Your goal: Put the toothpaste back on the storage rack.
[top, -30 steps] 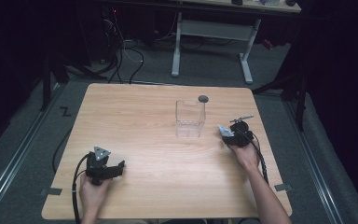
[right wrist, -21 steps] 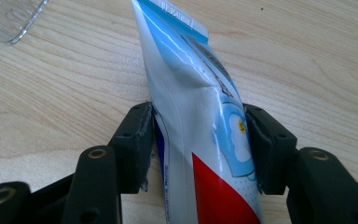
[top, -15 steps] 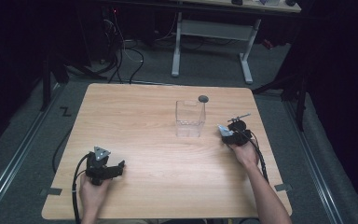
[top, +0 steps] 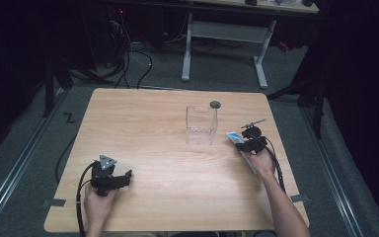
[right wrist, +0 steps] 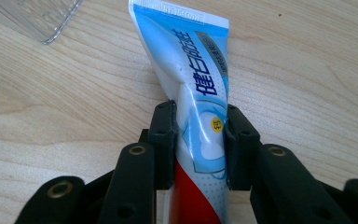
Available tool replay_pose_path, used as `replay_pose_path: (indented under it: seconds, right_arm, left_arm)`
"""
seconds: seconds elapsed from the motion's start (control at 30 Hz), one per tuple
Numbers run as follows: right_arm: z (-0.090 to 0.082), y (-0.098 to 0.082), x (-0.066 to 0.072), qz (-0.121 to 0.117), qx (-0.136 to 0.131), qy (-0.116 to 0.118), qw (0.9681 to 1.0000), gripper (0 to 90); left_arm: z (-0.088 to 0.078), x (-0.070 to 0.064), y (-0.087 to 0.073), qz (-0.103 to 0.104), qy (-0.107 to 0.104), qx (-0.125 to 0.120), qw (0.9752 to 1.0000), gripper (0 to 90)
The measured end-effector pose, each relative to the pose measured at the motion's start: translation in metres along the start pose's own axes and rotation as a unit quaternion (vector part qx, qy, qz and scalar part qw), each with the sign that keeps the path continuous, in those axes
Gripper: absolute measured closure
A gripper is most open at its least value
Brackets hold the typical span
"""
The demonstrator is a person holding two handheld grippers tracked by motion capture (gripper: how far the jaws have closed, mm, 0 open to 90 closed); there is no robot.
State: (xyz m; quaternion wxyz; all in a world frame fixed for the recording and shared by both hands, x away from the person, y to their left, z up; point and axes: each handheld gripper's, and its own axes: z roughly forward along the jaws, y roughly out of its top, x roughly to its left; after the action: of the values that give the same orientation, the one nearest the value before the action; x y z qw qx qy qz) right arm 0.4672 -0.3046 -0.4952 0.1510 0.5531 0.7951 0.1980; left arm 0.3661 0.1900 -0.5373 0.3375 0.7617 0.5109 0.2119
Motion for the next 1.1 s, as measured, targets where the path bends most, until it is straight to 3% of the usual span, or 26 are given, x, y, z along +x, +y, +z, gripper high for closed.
replay_pose_path:
  seconds: [0.3,0.87,1.1]
  right_arm:
    - [0.000,0.001,0.002,-0.011,0.004,-0.003,0.9999,70.7]
    - [-0.003,0.000,-0.004,0.007,-0.005,0.023,0.9997,71.4]
    - [-0.010,-0.001,-0.004,0.018,-0.028,0.056,0.9979,71.3]
  left_arm:
    - [0.000,0.000,0.000,0.000,0.000,0.000,1.0000,17.1]
    - [0.000,0.000,0.000,0.000,0.000,0.000,1.0000,17.1]
    - [0.000,0.000,0.000,0.001,0.000,0.000,1.0000,17.1]
